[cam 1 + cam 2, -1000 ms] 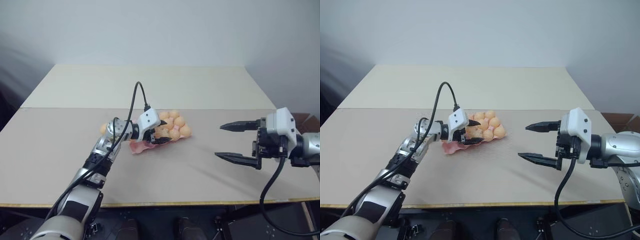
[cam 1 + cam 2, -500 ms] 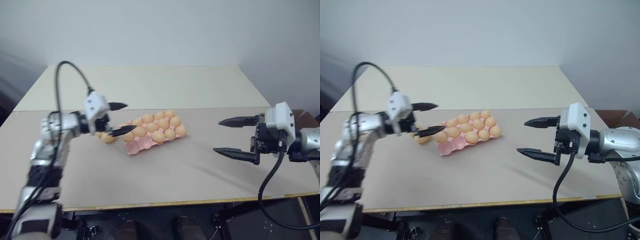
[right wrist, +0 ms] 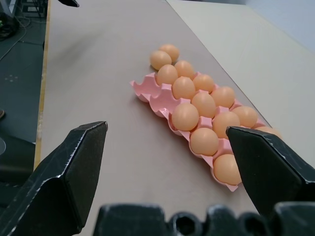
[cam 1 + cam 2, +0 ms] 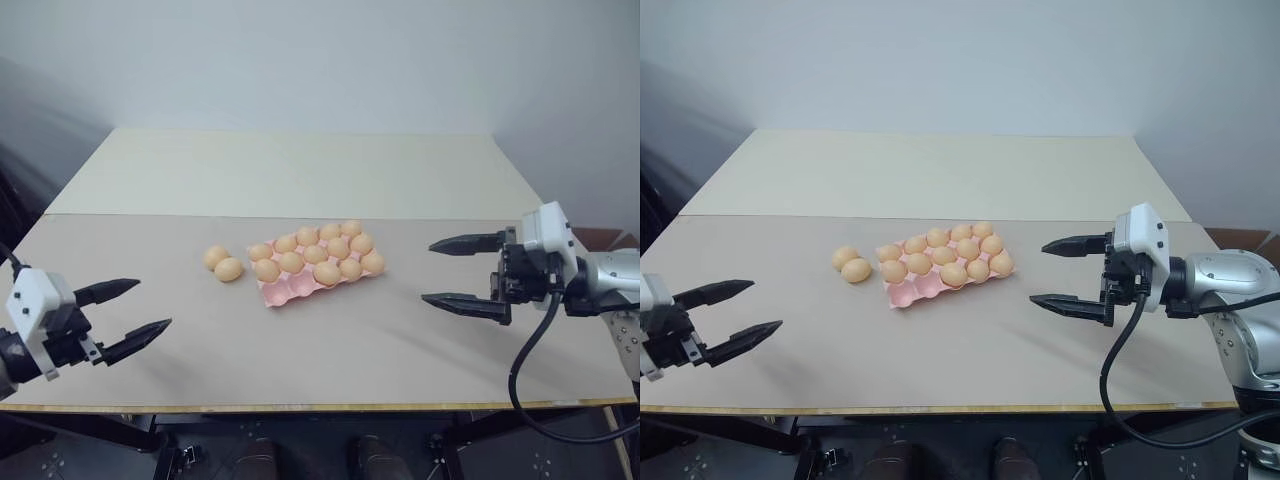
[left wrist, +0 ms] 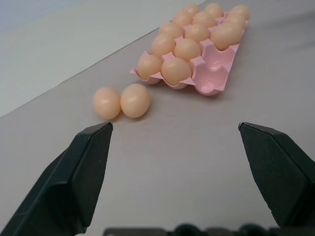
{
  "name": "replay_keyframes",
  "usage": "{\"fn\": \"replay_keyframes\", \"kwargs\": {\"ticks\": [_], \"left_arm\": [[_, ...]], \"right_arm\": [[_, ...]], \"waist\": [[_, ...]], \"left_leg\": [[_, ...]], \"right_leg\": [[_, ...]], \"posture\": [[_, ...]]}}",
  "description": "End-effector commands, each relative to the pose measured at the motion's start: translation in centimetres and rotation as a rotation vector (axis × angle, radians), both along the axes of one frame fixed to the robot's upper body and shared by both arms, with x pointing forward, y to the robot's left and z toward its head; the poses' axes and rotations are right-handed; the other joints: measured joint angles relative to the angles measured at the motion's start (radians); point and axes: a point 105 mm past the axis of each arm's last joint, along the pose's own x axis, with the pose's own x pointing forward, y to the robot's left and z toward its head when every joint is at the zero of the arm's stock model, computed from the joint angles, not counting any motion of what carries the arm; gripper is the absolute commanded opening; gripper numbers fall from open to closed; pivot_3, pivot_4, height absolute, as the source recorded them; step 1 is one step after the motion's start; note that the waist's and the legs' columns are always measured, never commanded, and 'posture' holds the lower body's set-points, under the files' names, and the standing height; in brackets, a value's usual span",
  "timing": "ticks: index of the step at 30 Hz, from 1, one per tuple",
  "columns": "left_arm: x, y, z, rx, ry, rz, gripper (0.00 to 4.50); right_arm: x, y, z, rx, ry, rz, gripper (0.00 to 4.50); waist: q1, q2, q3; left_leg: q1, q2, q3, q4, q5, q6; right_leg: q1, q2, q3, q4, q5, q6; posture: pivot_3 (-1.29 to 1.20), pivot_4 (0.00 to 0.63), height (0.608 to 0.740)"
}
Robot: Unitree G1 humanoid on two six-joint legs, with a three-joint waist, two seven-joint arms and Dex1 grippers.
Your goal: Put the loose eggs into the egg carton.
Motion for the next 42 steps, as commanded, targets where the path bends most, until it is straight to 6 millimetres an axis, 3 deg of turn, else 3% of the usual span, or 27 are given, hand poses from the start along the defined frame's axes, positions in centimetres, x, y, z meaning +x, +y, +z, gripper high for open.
{"fn": "replay_keyframes", "kwargs": {"ticks": [1, 7, 16, 25, 34, 42], "left_arm": [[0.0, -0.8, 1.2, -0.009, -0.053, -0.012, 4.46], [2.1, -2.0, 0.5, -0.010, -0.067, -0.017, 4.46], [9.3, -4.6, -1.6, 0.019, -0.081, 0.055, 4.46], [14.2, -5.8, -4.2, 0.061, 0.023, 0.029, 4.46], [16.1, -7.0, -5.4, 0.050, 0.052, -0.014, 4.46], [15.8, -7.8, -6.2, 0.042, 0.099, -0.059, 4.46]], "right_arm": [[-0.2, -0.2, 0.8, -0.013, -0.043, 0.003, 4.50], [-0.1, 0.0, 0.9, -0.015, -0.049, 0.006, 4.50], [-0.4, 0.2, 1.0, -0.029, -0.066, 0.000, 4.50], [-0.7, 0.2, 1.4, -0.040, -0.089, -0.017, 4.50], [-1.2, 0.2, 1.5, -0.038, -0.094, -0.029, 4.50], [-1.3, 0.2, 1.5, -0.037, -0.097, -0.039, 4.50]], "waist": [[0.000, 0.000, 0.000], [0.000, 0.000, 0.000], [-0.001, 0.000, 0.000], [-0.001, -0.001, -0.001], [0.000, -0.001, -0.001], [0.000, -0.001, -0.001]], "left_leg": [[0.000, 0.000, 0.000, 0.000, 0.000, 0.000], [0.000, 0.000, 0.001, 0.000, 0.000, 0.000], [-0.001, 0.000, 0.001, 0.000, 0.000, 0.000], [0.000, 0.000, 0.000, 0.000, 0.000, 0.000], [-0.001, 0.000, 0.000, 0.000, 0.000, 0.000], [-0.001, 0.000, 0.000, 0.000, 0.000, 0.000]], "right_leg": [[0.000, 0.000, 0.000, 0.000, 0.000, 0.000], [0.000, 0.001, 0.001, 0.000, 0.000, 0.000], [0.001, 0.002, 0.002, 0.000, 0.004, 0.006], [0.000, 0.003, 0.002, 0.001, 0.004, 0.006], [0.000, 0.003, 0.002, 0.001, 0.004, 0.006], [0.000, 0.003, 0.002, 0.001, 0.004, 0.006]], "posture": [[0.00, 0.150, 0.740], [0.00, 0.150, 0.740], [0.00, 0.150, 0.740], [0.00, 0.150, 0.740], [0.00, 0.150, 0.740], [0.00, 0.150, 0.740]]}}
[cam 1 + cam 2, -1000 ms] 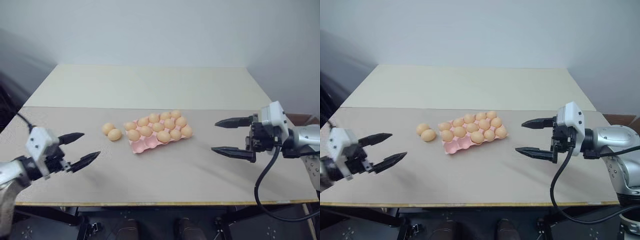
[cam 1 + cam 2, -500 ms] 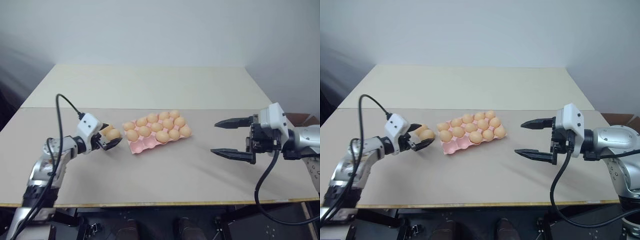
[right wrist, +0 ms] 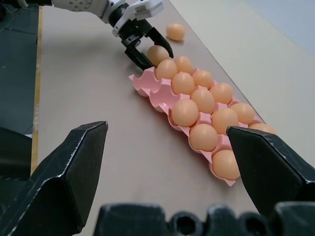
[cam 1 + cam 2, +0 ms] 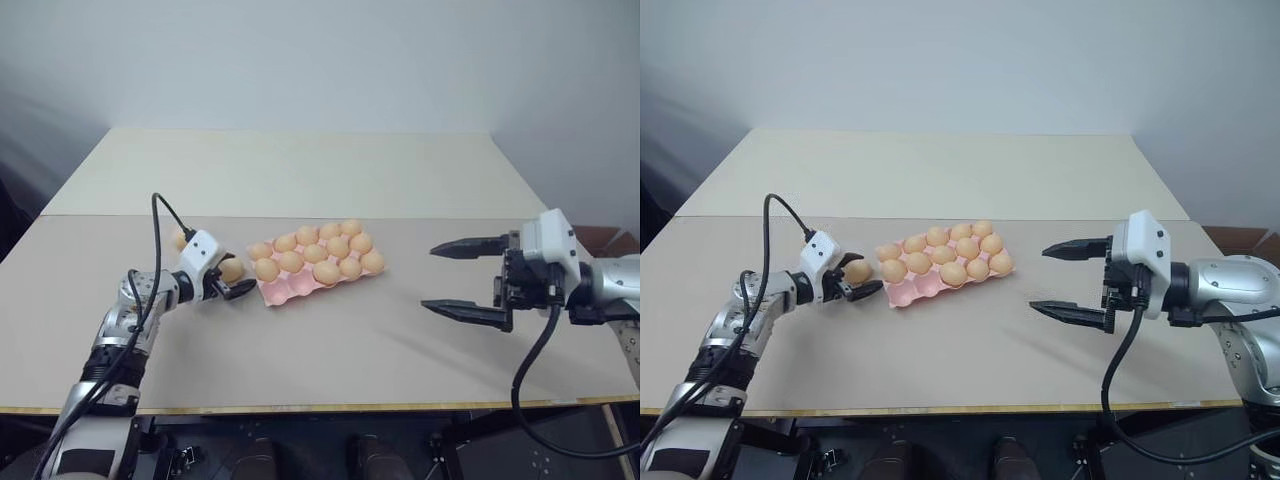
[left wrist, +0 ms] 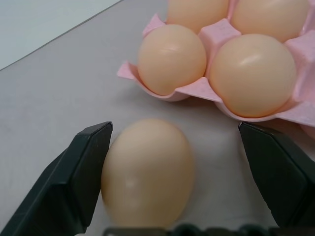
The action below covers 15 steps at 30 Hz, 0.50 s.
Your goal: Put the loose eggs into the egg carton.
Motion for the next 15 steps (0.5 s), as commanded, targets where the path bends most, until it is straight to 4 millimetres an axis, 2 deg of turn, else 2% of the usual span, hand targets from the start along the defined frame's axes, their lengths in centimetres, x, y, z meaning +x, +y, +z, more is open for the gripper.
{"fn": "replay_keyframes", "kwargs": {"ticks": [1, 3, 9, 10, 15], "left_arm": [[-0.1, -0.5, 0.8, -0.006, -0.010, -0.028, 4.28], [-0.2, -0.4, 0.7, -0.006, -0.006, -0.023, 3.86], [-1.0, 0.4, 0.4, -0.011, 0.002, 0.003, 1.95], [-1.1, 0.6, 0.5, -0.014, 0.001, 0.007, 1.82], [-1.8, 1.2, 0.8, -0.015, -0.018, 0.025, 1.78]], "right_arm": [[-0.5, -0.1, 1.2, -0.004, -0.048, -0.002, 4.50], [-0.5, -0.1, 1.3, -0.003, -0.048, -0.003, 4.50], [-0.2, -0.1, 1.3, 0.002, -0.054, -0.009, 4.50], [-0.2, -0.1, 1.3, 0.003, -0.055, -0.010, 4.50], [0.1, -0.1, 1.3, 0.007, -0.059, -0.010, 4.50]], "waist": [[0.000, 0.000, 0.000], [0.000, 0.000, 0.000], [-0.001, 0.000, 0.000], [-0.001, 0.000, 0.000], [-0.001, 0.000, 0.000]], "left_leg": [[0.000, 0.000, 0.000, 0.000, 0.000, 0.000], [0.000, 0.000, 0.000, 0.000, 0.000, 0.000], [0.000, 0.000, 0.000, 0.000, 0.000, 0.000], [0.000, 0.000, 0.000, 0.000, 0.000, 0.000], [0.000, 0.000, 0.000, 0.000, 0.000, 0.000]], "right_leg": [[0.000, 0.000, 0.000, 0.000, 0.000, 0.000], [0.000, 0.000, 0.000, 0.000, 0.000, 0.000], [0.000, 0.000, 0.000, 0.000, 0.000, 0.000], [0.000, 0.000, 0.000, 0.000, 0.000, 0.000], [0.000, 0.000, 0.000, 0.000, 0.000, 0.000]], "posture": [[0.00, 0.150, 0.740], [0.00, 0.150, 0.740], [0.00, 0.150, 0.740], [0.00, 0.150, 0.740], [0.00, 0.150, 0.740]]}}
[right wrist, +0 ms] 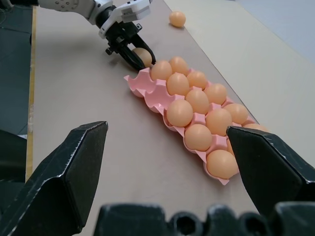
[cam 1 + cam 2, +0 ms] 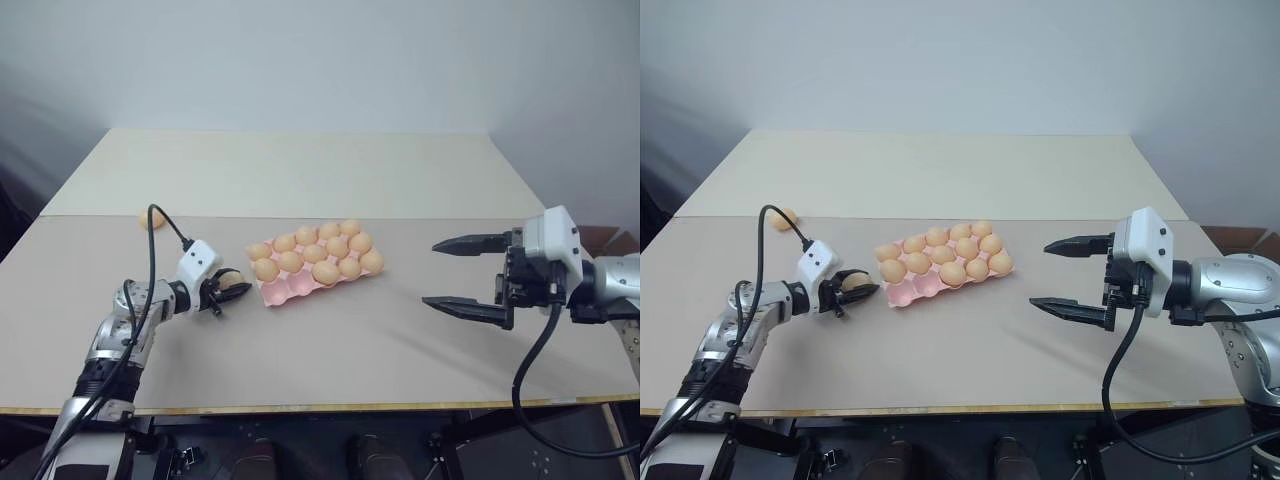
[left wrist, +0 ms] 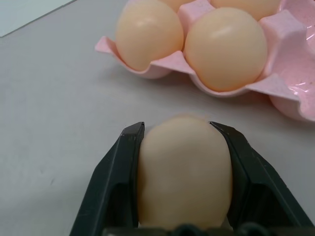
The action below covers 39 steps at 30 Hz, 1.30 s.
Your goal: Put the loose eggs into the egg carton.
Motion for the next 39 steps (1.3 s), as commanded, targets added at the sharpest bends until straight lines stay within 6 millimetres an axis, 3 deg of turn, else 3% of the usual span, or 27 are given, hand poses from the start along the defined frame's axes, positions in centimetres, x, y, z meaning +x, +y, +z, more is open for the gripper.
{"fn": "replay_keyframes", "kwargs": {"ticks": [1, 9, 13, 18, 28, 33, 39], "left_arm": [[-0.2, 0.6, 1.7, -0.006, -0.058, 0.011, 1.78], [-1.6, 0.7, 5.2, -0.013, -0.146, -0.051, 1.78], [-2.1, -0.5, 6.7, -0.022, -0.186, -0.110, 1.78], [-2.8, -3.7, 8.3, -0.050, -0.221, -0.253, 1.78], [-2.1, -8.7, 7.7, -0.046, -0.185, -0.473, 1.78], [-0.9, -9.6, 7.3, -0.018, -0.175, -0.509, 1.78], [-0.4, -10.4, 6.5, 0.003, -0.156, -0.553, 1.78]], "right_arm": [[0.0, 0.0, 1.2, 0.008, -0.051, 0.003, 4.50], [0.1, 0.2, 1.1, 0.019, -0.052, 0.013, 4.50], [0.1, 0.2, 1.1, 0.021, -0.049, 0.017, 4.50], [0.0, 0.3, 1.3, 0.021, -0.054, 0.018, 4.50], [-0.4, 0.2, 1.3, 0.028, -0.043, 0.001, 4.50], [-2.0, -1.5, -0.5, -0.037, 0.056, -0.069, 4.50], [-3.5, -1.8, -2.2, -0.101, 0.104, -0.080, 4.50]], "waist": [[0.001, 0.000, 0.000], [0.001, 0.000, 0.000], [0.002, 0.000, 0.000], [0.003, 0.000, 0.000], [0.002, 0.000, 0.000], [0.005, 0.000, 0.000], [0.001, 0.000, 0.000]], "left_leg": [[0.000, 0.000, 0.000, 0.000, 0.000, 0.000], [0.000, 0.000, 0.000, 0.000, 0.000, 0.000], [0.000, 0.000, 0.000, 0.000, 0.000, 0.000], [0.000, 0.000, 0.000, 0.000, 0.000, 0.000], [0.000, 0.000, 0.000, 0.000, 0.000, 0.000], [-0.001, -0.001, -0.001, 0.000, 0.000, 0.000], [0.000, -0.001, -0.001, 0.002, 0.000, 0.000]], "right_leg": [[0.000, 0.000, 0.000, 0.000, 0.000, 0.000], [0.000, 0.000, 0.000, 0.000, 0.000, 0.000], [0.000, 0.000, 0.000, 0.000, 0.000, 0.000], [0.000, 0.000, 0.000, 0.000, 0.000, 0.000], [0.000, 0.000, 0.000, 0.000, 0.000, 0.000], [0.001, 0.001, 0.000, -0.001, 0.000, 0.000], [0.002, 0.000, 0.000, 0.000, 0.000, 0.001]], "posture": [[0.00, 0.150, 0.740], [0.00, 0.150, 0.740], [0.00, 0.150, 0.740], [0.00, 0.150, 0.740], [0.00, 0.150, 0.740], [0.00, 0.150, 0.740], [0.00, 0.150, 0.740]]}}
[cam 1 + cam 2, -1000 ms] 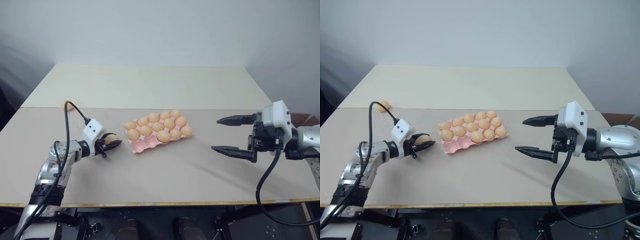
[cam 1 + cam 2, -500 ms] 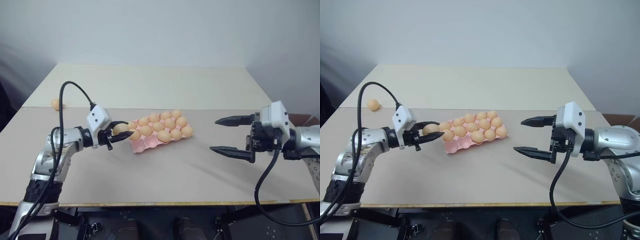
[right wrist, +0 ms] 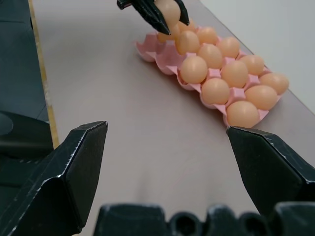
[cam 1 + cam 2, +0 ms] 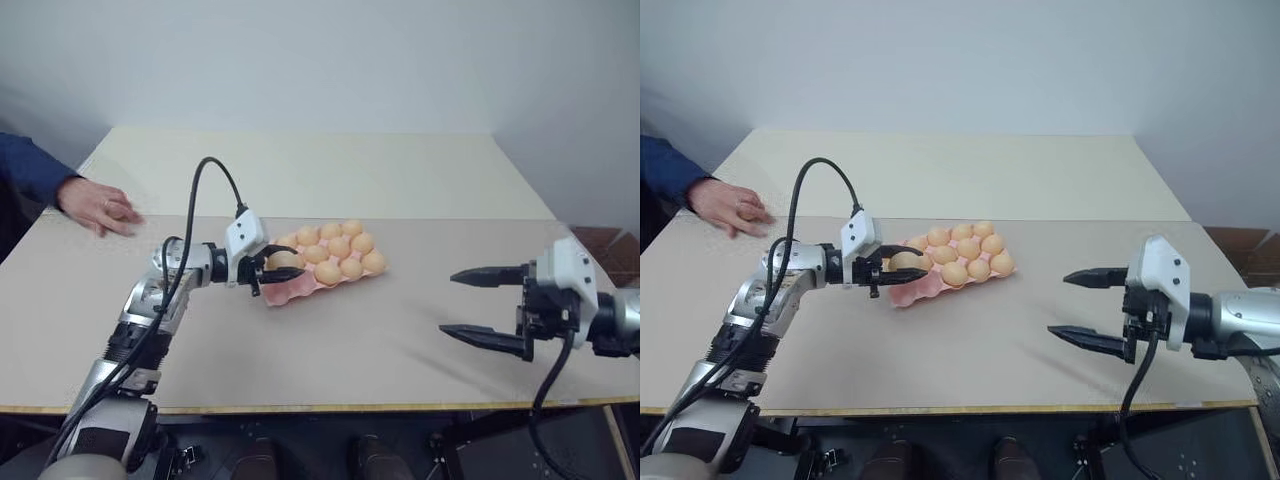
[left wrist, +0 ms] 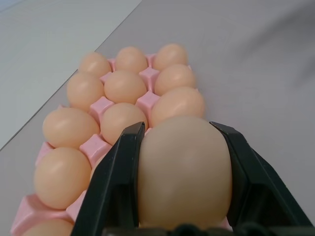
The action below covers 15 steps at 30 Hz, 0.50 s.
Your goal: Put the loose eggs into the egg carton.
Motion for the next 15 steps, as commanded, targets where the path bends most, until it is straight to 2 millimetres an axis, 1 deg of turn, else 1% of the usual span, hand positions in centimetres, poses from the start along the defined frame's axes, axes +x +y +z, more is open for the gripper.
{"fn": "replay_keyframes", "kwargs": {"ticks": [1, 6, 7, 8, 10, 12, 15], "left_arm": [[0.0, -0.9, 0.4, 0.022, -0.041, -0.054, 1.78], [0.5, -1.4, 0.0, 0.030, -0.030, -0.048, 1.78], [0.7, -1.3, 0.2, 0.024, -0.038, -0.035, 2.49], [1.0, -1.1, 0.6, 0.013, -0.048, -0.013, 2.71], [1.4, -0.8, 1.1, 0.008, -0.073, 0.016, 3.40], [1.3, -0.4, 1.4, 0.014, -0.094, 0.020, 4.04], [0.7, 0.0, 2.0, -0.001, -0.098, 0.013, 4.04]], "right_arm": [[-0.8, 0.2, 0.5, -0.058, -0.036, 0.017, 4.50], [-1.0, 0.5, 0.4, -0.069, -0.037, 0.031, 4.50], [-1.0, 0.5, 0.5, -0.066, -0.040, 0.032, 4.50], [-0.9, 0.5, 0.6, -0.063, -0.043, 0.033, 4.50], [-0.9, 0.5, 0.7, -0.060, -0.047, 0.034, 4.50], [-0.8, 0.5, 0.8, -0.057, -0.050, 0.033, 4.50], [-0.8, 0.6, 0.8, -0.050, -0.055, 0.037, 4.50]], "waist": [[-0.001, 0.000, 0.000], [0.000, 0.000, 0.000], [0.001, 0.000, 0.000], [0.001, 0.000, 0.000], [0.001, 0.000, 0.000], [0.000, 0.000, 0.000], [-0.001, 0.000, 0.000]], "left_leg": [[0.001, 0.000, 0.000, 0.000, 0.000, 0.000], [0.002, 0.000, 0.000, 0.000, 0.000, 0.000], [0.002, 0.000, -0.001, 0.000, 0.000, 0.000], [0.002, 0.000, -0.001, 0.000, 0.000, 0.000], [0.002, 0.000, -0.001, 0.000, 0.000, 0.000], [0.002, 0.000, -0.001, 0.000, 0.000, 0.000], [0.002, 0.000, -0.001, 0.000, 0.000, 0.000]], "right_leg": [[0.001, 0.000, 0.000, 0.000, 0.000, 0.000], [0.003, 0.000, 0.000, -0.001, 0.000, 0.000], [0.003, 0.000, -0.001, -0.001, 0.000, 0.000], [0.003, 0.000, -0.001, -0.001, 0.000, 0.000], [0.003, 0.000, -0.001, -0.001, 0.000, 0.000], [0.004, 0.000, -0.001, -0.001, 0.000, 0.000], [0.004, 0.000, -0.001, -0.001, 0.000, 0.000]], "posture": [[0.00, 0.150, 0.740], [0.00, 0.150, 0.740], [0.00, 0.150, 0.740], [0.00, 0.150, 0.740], [0.00, 0.150, 0.740], [0.00, 0.150, 0.740], [0.00, 0.150, 0.740]]}}
